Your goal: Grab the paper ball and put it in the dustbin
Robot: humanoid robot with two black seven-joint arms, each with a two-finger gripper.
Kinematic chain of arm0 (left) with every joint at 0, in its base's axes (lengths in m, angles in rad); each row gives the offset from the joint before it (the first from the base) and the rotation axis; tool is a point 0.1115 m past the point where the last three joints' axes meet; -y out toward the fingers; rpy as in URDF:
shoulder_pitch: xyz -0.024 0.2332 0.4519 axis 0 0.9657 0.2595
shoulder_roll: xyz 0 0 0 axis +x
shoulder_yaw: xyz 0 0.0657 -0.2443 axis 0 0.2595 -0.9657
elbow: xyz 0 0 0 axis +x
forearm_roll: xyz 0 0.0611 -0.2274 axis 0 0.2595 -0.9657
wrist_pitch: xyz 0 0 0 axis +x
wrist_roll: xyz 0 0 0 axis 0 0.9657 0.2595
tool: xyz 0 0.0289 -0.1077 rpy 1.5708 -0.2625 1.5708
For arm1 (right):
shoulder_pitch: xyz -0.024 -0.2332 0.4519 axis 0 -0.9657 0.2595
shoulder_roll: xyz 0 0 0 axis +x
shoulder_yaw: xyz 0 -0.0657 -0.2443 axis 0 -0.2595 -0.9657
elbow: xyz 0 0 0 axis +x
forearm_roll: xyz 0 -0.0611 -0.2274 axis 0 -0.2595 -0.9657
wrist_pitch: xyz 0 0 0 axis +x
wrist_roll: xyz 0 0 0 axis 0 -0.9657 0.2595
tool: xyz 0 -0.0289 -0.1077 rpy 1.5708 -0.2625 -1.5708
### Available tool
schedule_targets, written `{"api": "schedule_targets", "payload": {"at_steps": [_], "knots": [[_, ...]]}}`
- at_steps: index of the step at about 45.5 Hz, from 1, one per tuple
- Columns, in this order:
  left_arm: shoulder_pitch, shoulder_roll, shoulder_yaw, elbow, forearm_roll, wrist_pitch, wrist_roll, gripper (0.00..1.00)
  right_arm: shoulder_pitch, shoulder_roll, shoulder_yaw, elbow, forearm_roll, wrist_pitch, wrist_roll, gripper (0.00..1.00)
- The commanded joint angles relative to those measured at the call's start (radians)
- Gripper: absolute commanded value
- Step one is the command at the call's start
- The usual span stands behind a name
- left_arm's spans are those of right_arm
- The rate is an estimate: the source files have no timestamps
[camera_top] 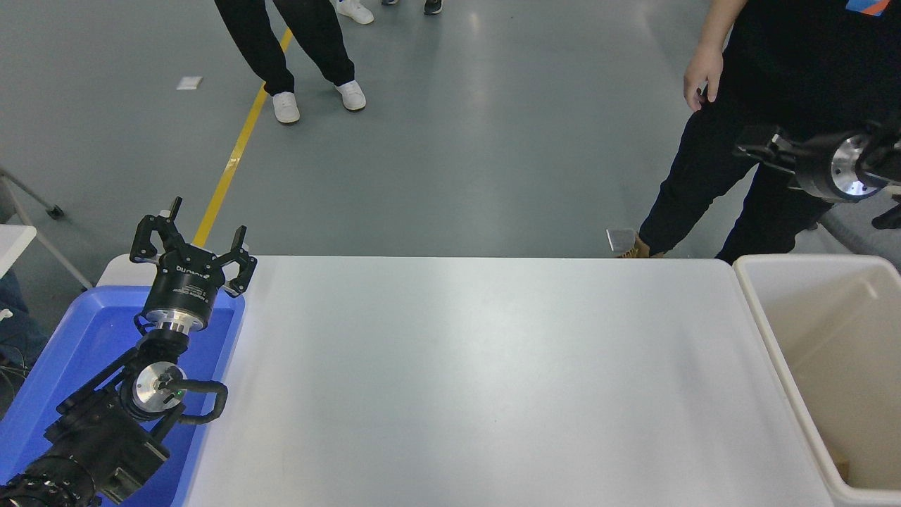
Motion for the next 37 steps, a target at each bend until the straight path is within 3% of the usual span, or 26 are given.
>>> {"api": "schedule_targets", "payload": {"at_steps": [1,14,37], "knots": [[0.0,0.0,0.0,0.0,0.0,0.0,0.0,0.98,0.217,0.096,-0.024,0.168,-0.027,0.188,0.0,1.0],[0.0,0.0,-0.002,0.0,0.0,0.0,0.0,0.98,0.341,0.191,-0.044,0.265,-0.031,0.437,0.0,1.0],[0.0,-0.002,-0.002,0.0,0.0,0.0,0.0,0.98,0.442,0.233,-0.057,0.403,-0.116,0.437,0.0,1.0]]}}
